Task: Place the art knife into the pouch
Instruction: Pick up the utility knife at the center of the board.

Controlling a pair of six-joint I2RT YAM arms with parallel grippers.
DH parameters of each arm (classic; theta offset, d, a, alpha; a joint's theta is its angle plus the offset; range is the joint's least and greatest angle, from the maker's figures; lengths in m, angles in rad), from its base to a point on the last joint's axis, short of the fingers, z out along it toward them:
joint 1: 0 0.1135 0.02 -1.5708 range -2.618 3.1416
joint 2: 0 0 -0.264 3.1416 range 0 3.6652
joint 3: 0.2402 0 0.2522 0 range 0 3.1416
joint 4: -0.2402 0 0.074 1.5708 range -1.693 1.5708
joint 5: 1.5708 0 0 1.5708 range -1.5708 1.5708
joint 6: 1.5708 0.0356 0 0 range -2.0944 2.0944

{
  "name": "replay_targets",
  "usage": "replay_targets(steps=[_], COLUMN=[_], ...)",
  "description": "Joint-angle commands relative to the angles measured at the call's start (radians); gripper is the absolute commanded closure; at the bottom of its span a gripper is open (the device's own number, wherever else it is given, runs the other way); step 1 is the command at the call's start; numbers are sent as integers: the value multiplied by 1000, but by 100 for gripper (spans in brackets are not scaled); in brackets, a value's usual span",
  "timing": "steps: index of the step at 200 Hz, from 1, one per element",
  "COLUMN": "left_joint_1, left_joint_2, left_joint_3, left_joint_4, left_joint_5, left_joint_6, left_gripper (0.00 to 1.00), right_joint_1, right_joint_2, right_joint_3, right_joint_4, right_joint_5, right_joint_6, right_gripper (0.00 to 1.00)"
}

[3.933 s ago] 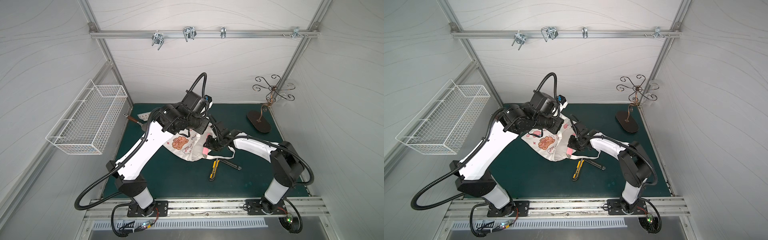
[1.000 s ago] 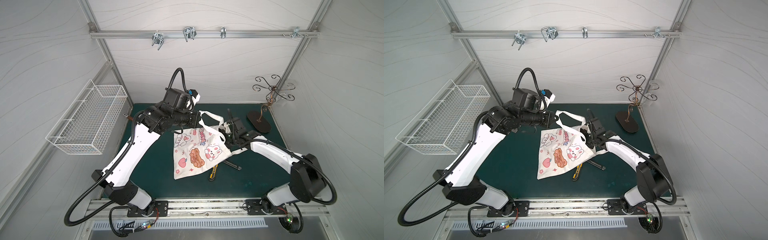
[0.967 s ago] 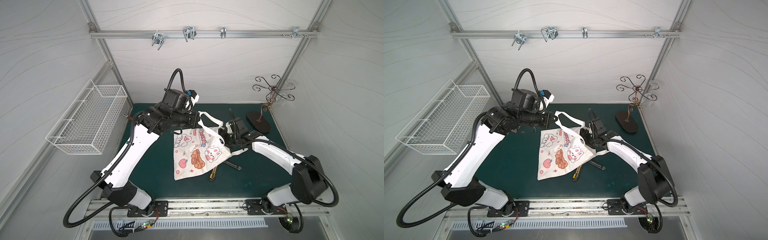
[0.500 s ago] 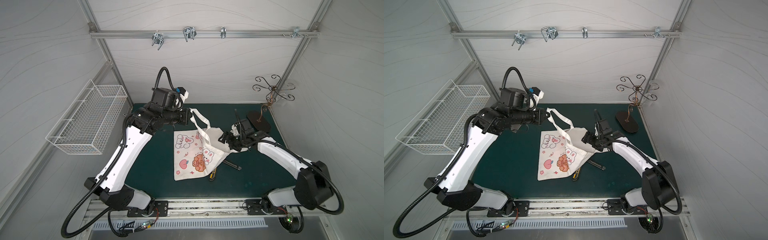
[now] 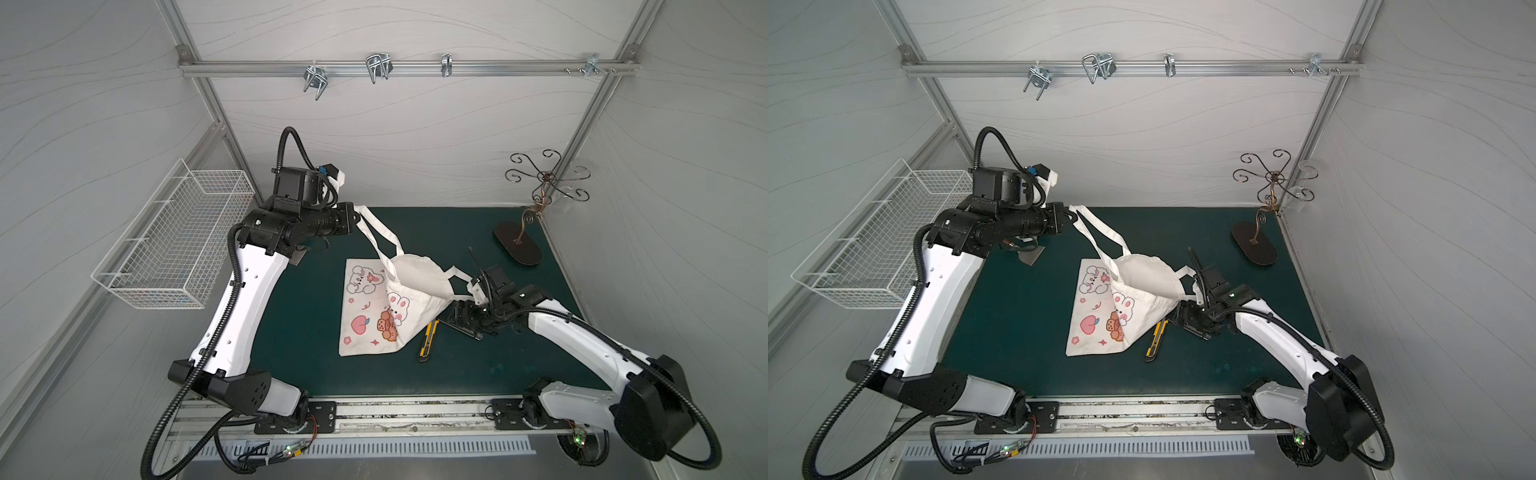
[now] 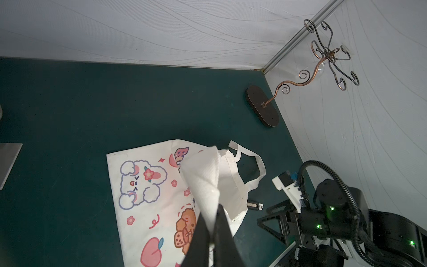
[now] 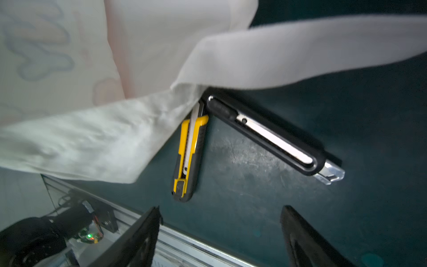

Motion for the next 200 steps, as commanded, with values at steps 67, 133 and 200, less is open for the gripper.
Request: replay_targets(steps=[67, 133, 200], left_joint_1=[48, 95, 164], left_joint_2=[-64, -131, -161], left_joint_3=[-75, -184, -189], left_joint_4=[62, 96, 70], left_joint_5=[-5, 40, 85], left_joint_6=[-4, 0, 12], left_gripper=[100, 100, 100], right_joint_1=[241, 311, 343], right_joint_2=[238, 368, 501], right_joint_3=[61, 156, 202], right_joint_4=[28, 96, 69], right_joint_5=[164, 243, 279], right_joint_6=[109, 223, 256], right_gripper=[16, 16, 18])
